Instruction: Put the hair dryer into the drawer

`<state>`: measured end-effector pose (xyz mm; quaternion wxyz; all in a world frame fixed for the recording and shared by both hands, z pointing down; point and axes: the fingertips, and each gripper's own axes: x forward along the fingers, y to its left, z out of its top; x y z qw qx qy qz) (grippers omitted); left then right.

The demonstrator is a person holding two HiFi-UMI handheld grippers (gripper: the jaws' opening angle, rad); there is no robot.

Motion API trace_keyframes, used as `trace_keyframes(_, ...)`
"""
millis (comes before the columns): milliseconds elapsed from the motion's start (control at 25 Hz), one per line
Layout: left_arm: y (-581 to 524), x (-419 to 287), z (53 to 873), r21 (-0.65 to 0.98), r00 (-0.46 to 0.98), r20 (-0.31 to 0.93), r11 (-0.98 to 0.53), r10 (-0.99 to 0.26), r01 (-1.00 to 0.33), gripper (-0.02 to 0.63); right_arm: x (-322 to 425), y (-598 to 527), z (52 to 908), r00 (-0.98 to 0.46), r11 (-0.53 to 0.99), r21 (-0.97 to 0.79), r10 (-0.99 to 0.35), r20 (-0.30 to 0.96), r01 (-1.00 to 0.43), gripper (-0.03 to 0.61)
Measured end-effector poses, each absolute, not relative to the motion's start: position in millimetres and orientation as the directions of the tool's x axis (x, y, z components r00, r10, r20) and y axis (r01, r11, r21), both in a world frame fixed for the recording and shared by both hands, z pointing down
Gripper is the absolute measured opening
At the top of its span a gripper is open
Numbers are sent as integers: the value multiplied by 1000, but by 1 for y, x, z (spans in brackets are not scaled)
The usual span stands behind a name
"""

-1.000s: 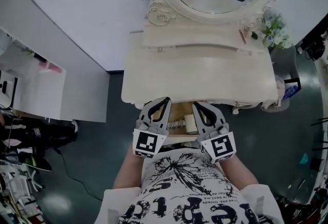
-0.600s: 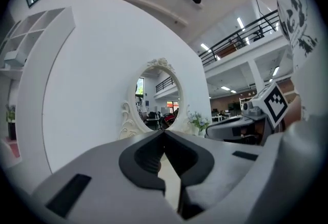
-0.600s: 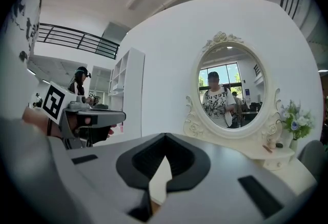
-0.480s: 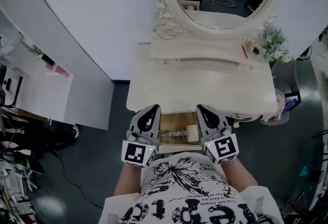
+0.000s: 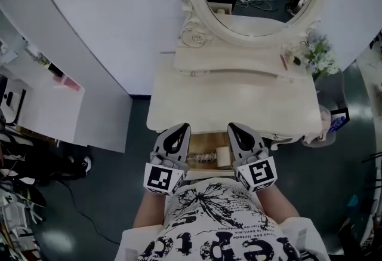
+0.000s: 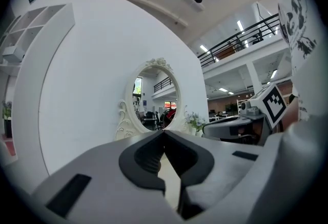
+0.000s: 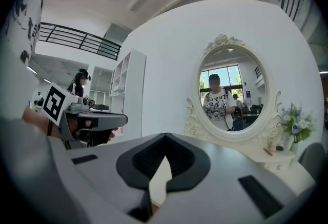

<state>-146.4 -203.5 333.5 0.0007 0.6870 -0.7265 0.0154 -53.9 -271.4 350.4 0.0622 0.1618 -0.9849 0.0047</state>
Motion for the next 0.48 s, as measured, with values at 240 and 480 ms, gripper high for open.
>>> trace_keyframes(240,-205,-146,335,-23,-57,28,56,-998,-998,21,-52,-269,356,-937,945,1,-323,132,-326,12)
trace_keyframes(480,-206,-143,337,-30,-46,32,45,-998,-999,21,-53,-265,356,-939,947,2,-320,129,-322,12)
